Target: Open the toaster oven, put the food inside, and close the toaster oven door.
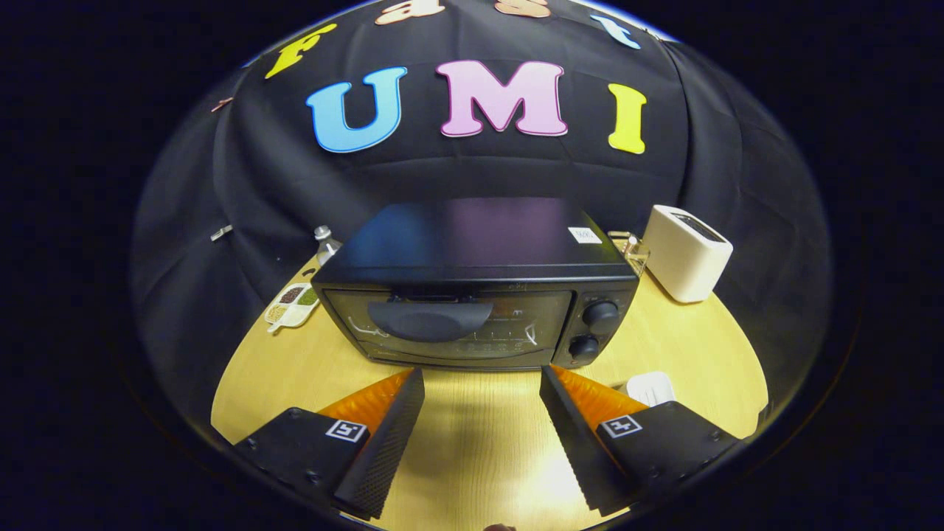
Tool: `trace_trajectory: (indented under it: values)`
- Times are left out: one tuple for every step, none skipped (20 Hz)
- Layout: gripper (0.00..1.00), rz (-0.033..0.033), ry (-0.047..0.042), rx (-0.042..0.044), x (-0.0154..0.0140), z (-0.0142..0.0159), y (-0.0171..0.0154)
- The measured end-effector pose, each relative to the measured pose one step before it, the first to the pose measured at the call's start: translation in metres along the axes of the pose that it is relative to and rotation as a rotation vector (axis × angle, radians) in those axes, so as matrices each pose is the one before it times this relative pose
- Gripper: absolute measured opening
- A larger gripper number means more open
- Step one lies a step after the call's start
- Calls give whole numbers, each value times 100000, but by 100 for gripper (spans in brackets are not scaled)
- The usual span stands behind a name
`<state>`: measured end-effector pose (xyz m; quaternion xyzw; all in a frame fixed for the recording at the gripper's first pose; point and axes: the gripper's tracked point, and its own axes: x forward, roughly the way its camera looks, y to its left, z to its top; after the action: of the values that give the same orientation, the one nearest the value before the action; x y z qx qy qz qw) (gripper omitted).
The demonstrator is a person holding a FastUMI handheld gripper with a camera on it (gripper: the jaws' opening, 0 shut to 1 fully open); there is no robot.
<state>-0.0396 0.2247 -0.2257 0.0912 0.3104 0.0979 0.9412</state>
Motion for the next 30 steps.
trace_trajectory:
  values:
    - [98, 534, -2542, -500, -615, 732, -90]
    - [98, 746, -2039, -714, -532, 867, -42]
    - [98, 444, -1778, -812, -504, 755, -130]
    - [98, 813, -1724, -656, -582, 859, -94]
    - [98, 887, -2221, -555, -612, 1157, -119]
    - [98, 868, -2569, -777, -554, 1396, -260]
    - [98, -72, -2706, -963, -565, 1359, -445]
    - [98, -130, -2667, -609, -577, 1473, -709]
    - [98, -336, -2647, -283, -606, 1394, -618]
    - [98, -135, -2357, -9, -680, 1400, -594]
    - [98, -161, -2370, 151, -683, 1234, -633]
    - [98, -364, -2039, -136, -677, 980, -617]
    - [98, -725, -2054, -463, -670, 985, -732]
    - [98, -943, -2328, -824, -509, 1081, -759]
    - [98, -1195, -1601, -1, -592, 913, -704]
    - [98, -366, -1907, 518, -585, 959, -477]
    - [98, -731, -1532, 982, -797, 781, -431]
    - [98, -631, -1632, 1034, -752, 834, -511]
    - [98, -768, -1849, 843, -722, 696, -482]
    - [98, -320, -1320, 839, -454, 702, -524]
    - [98, 880, -2197, 393, -519, 752, -200]
    - [98, -483, -1569, 211, -403, 596, -504]
    - [98, -945, -818, 266, -207, 383, -656]
    - [98, -1229, -747, 57, -255, 192, -669]
    - [98, -730, -680, -379, -234, 157, -492]
    - [98, -1094, -332, -317, 6, 84, -574]
    - [98, -663, -72, -190, -85, -123, -368]
    - [98, -601, 312, -116, -37, -175, -300]
    - [98, -919, 175, 79, -4, -125, -348]
    - [98, -523, 26, 182, -60, -64, -282]
